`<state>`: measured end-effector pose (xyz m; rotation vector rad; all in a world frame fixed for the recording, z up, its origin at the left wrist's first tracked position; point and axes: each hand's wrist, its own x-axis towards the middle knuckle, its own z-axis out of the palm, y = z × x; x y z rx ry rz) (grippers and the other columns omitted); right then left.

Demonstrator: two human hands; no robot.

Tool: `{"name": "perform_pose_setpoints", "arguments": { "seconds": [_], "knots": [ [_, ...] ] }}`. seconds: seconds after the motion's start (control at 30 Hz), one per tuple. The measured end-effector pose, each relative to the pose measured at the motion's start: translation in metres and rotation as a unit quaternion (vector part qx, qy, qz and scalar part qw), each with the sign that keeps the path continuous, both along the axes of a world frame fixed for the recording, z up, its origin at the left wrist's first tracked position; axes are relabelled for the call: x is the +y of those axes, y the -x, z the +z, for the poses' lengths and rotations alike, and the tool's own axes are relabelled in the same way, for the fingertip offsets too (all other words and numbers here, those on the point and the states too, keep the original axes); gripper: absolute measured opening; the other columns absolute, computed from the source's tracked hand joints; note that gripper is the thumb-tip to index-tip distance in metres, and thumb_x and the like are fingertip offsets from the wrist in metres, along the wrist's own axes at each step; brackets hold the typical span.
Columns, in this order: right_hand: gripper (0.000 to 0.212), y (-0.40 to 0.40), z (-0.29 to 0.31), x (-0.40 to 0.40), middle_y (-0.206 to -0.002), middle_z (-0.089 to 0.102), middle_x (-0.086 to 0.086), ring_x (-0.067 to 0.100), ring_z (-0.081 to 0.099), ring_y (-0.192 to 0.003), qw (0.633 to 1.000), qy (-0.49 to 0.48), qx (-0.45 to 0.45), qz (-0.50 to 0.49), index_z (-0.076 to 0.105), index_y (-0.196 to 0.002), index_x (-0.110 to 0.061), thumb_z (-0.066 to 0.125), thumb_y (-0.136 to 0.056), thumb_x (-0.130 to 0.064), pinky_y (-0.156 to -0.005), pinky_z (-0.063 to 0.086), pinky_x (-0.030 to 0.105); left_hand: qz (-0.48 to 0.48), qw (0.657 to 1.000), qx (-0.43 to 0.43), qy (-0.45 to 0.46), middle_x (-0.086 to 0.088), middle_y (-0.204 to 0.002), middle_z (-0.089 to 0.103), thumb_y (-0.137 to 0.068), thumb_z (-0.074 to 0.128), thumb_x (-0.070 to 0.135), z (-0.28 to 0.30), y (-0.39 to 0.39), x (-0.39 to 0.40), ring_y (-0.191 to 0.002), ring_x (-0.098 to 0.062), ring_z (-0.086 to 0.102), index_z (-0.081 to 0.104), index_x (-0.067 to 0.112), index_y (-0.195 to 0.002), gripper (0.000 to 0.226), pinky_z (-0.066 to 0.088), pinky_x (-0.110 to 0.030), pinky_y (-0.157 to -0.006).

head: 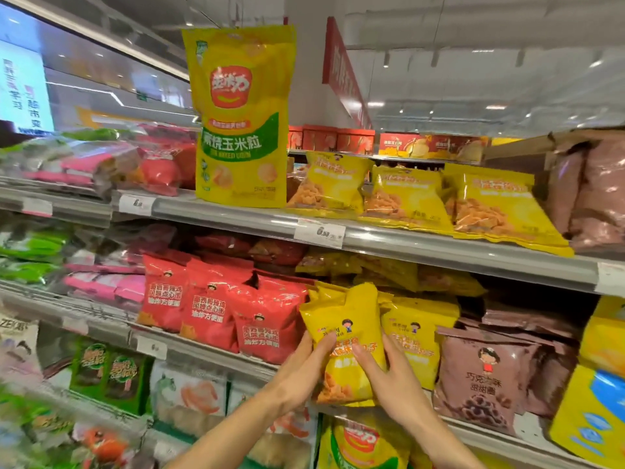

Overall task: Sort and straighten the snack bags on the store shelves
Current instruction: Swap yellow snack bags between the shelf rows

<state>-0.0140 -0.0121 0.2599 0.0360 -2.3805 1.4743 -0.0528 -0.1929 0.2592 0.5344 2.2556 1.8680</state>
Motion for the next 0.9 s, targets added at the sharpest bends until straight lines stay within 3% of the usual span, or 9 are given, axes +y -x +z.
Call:
{"name": "perform_pose_setpoints", "arguments": {
  "seconds": [0.1,0.13,0.3,0.43,0.57,0.73,0.8,0.87,0.9],
  "knots": [
    [0.065,-0.002,-0.006,-0.007,-0.145,0.052,-0.017,-0.003,0.05,-0.129,1.0,0.028,-0.011,-0.005,0.041,-0.152,-0.029,0.063,-0.094,-0.049,-0.092,0.038,0.001,-0.009,1.0,-0.011,-0.012,0.029,-0.14,0.054,-0.076,0.049,0.088,-0.011,0.01,0.0,-0.131,0.0,0.052,0.032,0.052,-0.147,0.082,0.037,-0.041,-0.118],
    [0.063,-0.002,-0.01,-0.007,-0.142,0.055,-0.018,-0.009,0.053,-0.122,0.999,0.036,-0.021,0.003,0.041,-0.151,-0.03,0.063,-0.095,-0.046,-0.085,0.041,-0.002,-0.009,1.0,-0.012,-0.015,0.028,-0.14,0.055,-0.075,0.05,0.089,-0.014,0.012,0.001,-0.13,-0.001,0.053,0.033,0.052,-0.147,0.083,0.038,-0.042,-0.117],
    [0.056,-0.007,-0.017,-0.005,-0.132,0.067,-0.018,-0.007,0.065,-0.113,0.996,0.065,-0.058,0.037,0.048,-0.145,-0.032,0.066,-0.093,-0.042,-0.089,0.053,0.013,-0.024,1.0,0.006,0.003,0.029,-0.135,0.055,-0.092,0.045,0.072,-0.017,0.01,-0.003,-0.125,0.002,0.053,0.037,0.052,-0.142,0.054,0.04,-0.032,-0.111],
    [0.043,-0.012,-0.018,-0.005,-0.128,0.065,-0.019,0.001,0.063,-0.119,0.999,0.032,-0.032,0.003,0.059,-0.133,-0.035,0.069,-0.092,-0.043,-0.097,0.052,0.02,-0.017,0.999,0.028,0.012,0.024,-0.133,0.061,-0.095,0.049,0.066,-0.021,0.009,-0.007,-0.121,0.001,0.058,0.045,0.044,-0.142,0.052,0.045,-0.032,-0.108],
    [0.035,-0.015,-0.024,-0.005,-0.123,0.057,-0.009,0.006,0.055,-0.119,0.995,-0.046,0.012,-0.084,0.072,-0.119,-0.031,0.072,-0.089,-0.048,-0.107,0.044,0.032,0.002,0.999,0.035,0.005,0.018,-0.125,0.067,-0.097,0.057,0.051,-0.017,0.005,-0.009,-0.103,0.012,0.064,0.053,0.039,-0.129,0.034,0.048,-0.008,-0.081],
    [0.019,-0.024,-0.014,-0.001,-0.11,0.073,-0.012,0.005,0.067,-0.105,0.997,-0.003,0.028,-0.078,0.075,-0.108,-0.028,0.074,-0.091,-0.037,-0.097,0.053,0.035,0.011,0.998,0.058,-0.01,0.024,-0.124,0.058,-0.103,0.055,0.033,-0.006,-0.009,-0.006,-0.1,0.026,0.056,0.036,0.035,-0.139,0.041,0.043,0.001,-0.078],
    [0.007,-0.03,-0.008,0.007,-0.092,0.076,-0.021,-0.008,0.068,-0.087,0.996,0.027,0.021,-0.082,0.073,-0.096,-0.024,0.073,-0.093,-0.031,-0.082,0.054,0.023,0.023,0.994,0.102,0.024,0.021,-0.134,0.053,-0.102,0.054,0.039,-0.005,-0.013,-0.006,-0.106,0.026,0.053,0.028,0.039,-0.145,0.05,0.043,-0.003,-0.089],
    [0.018,-0.036,-0.003,0.02,-0.068,0.067,-0.031,-0.014,0.059,-0.066,0.995,0.024,0.023,-0.095,0.063,-0.079,-0.026,0.072,-0.094,-0.024,-0.068,0.044,0.01,0.053,0.982,0.16,0.084,0.015,-0.148,0.04,-0.1,0.053,0.049,-0.01,-0.014,-0.005,-0.123,0.01,0.048,0.022,0.036,-0.154,0.064,0.042,-0.023,-0.108],
    [0.018,-0.038,-0.003,0.028,-0.068,0.067,-0.031,-0.014,0.06,-0.066,0.994,0.032,0.031,-0.101,0.063,-0.079,-0.026,0.072,-0.094,-0.023,-0.068,0.044,0.01,0.077,0.971,0.196,0.115,0.011,-0.15,0.034,-0.1,0.054,0.049,-0.014,-0.013,-0.003,-0.129,0.001,0.045,0.02,0.032,-0.156,0.068,0.04,-0.03,-0.111]
  ]
}}
